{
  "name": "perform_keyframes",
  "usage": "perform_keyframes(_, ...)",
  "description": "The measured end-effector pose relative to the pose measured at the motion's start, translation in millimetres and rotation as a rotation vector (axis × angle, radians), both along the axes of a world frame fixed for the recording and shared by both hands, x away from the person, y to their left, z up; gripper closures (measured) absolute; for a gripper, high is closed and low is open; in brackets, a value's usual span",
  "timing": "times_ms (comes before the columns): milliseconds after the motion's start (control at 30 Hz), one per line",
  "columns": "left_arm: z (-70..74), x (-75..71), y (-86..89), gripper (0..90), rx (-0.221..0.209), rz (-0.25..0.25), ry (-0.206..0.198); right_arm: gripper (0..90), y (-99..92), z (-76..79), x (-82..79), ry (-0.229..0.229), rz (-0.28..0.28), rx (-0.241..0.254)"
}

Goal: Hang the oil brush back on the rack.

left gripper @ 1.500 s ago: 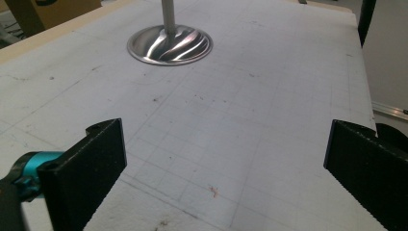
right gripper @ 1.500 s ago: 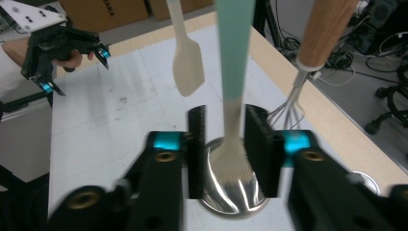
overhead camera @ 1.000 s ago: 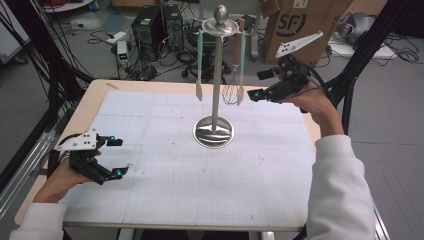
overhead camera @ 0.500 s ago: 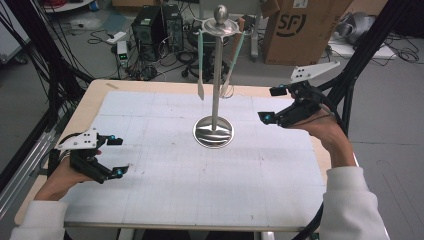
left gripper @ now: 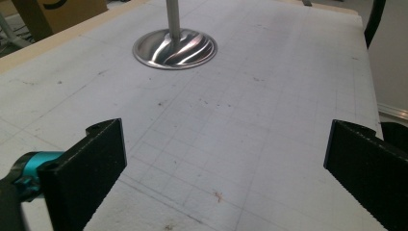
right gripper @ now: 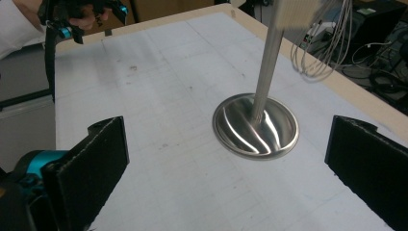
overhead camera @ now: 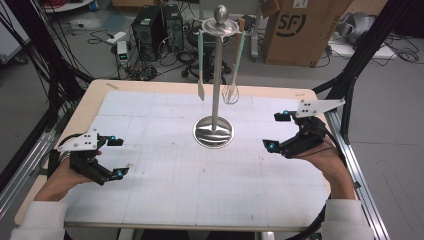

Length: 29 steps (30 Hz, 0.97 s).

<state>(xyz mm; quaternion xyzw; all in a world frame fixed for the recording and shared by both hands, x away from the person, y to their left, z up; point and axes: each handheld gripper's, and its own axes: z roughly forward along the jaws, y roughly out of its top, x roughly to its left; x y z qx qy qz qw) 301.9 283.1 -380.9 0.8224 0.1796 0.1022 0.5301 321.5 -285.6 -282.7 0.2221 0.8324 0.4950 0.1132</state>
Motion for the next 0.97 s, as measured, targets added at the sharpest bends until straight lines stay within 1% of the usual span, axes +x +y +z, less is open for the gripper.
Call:
perform_keyframes(100,-0.4,-0.7,-0.4,1.7,-0.007,-0.004,0.003,0.2,-4.6,-14.0,-3.5,-0.001,-0.015,0.020)
perform_keyframes(167,-1.3,-1.1,-0.7,1.7,-0.012,-0.001,0.009,0.2,-6.6,-21.4,-5.8,-0.001,-0.027,0.021)
perform_keyframes(267,-2.7,-0.8,-1.6,1.7,-0.005,-0.004,0.011,0.2,-9.7,-34.9,-10.4,-0.004,-0.040,0.049)
perform_keyframes(333,-2.8,-0.6,-1.6,1.7,-0.003,-0.005,0.007,0.2,-11.4,-43.1,-13.3,-0.009,-0.057,0.039)
perform_keyframes(467,-2.7,-1.5,-0.7,1.7,-0.019,0.017,0.001,0.2,-15.6,-58.0,-21.8,-0.013,-0.075,0.074)
perform_keyframes(533,-3.1,-2.4,-0.2,1.7,-0.028,0.022,-0.002,0.2,-17.2,-64.8,-25.2,-0.020,-0.085,0.073)
perform_keyframes(600,-3.8,-3.6,-0.2,1.7,-0.022,0.019,-0.002,0.2,-18.7,-71.2,-28.0,-0.018,-0.092,0.077)
perform_keyframes(667,-4.0,-4.5,-1.1,1.7,-0.017,0.018,-0.004,0.2,-20.5,-76.7,-30.1,-0.009,-0.100,0.093)
perform_keyframes(700,-3.7,-5.1,-1.2,1.7,-0.020,0.022,-0.007,0.2,-21.3,-79.8,-30.6,-0.014,-0.099,0.097)
perform_keyframes(733,-3.3,-5.2,-1.4,1.7,-0.019,0.019,-0.010,0.2,-21.3,-82.1,-31.7,-0.010,-0.105,0.096)
perform_keyframes(767,-3.3,-5.4,-1.6,1.7,-0.020,0.020,-0.012,0.2,-21.6,-84.2,-32.0,-0.010,-0.102,0.096)
perform_keyframes(800,-3.4,-5.6,-1.8,1.7,-0.020,0.019,-0.009,0.2,-21.7,-85.8,-32.0,0.000,-0.097,0.091)
perform_keyframes(867,-3.6,-5.6,-2.3,1.7,-0.014,0.020,-0.009,0.2,-22.2,-86.9,-33.0,-0.001,-0.108,0.083)
perform_keyframes(967,-3.3,-5.2,-2.7,1.7,-0.013,0.019,-0.014,0.2,-23.2,-87.3,-34.8,-0.008,-0.104,0.096)
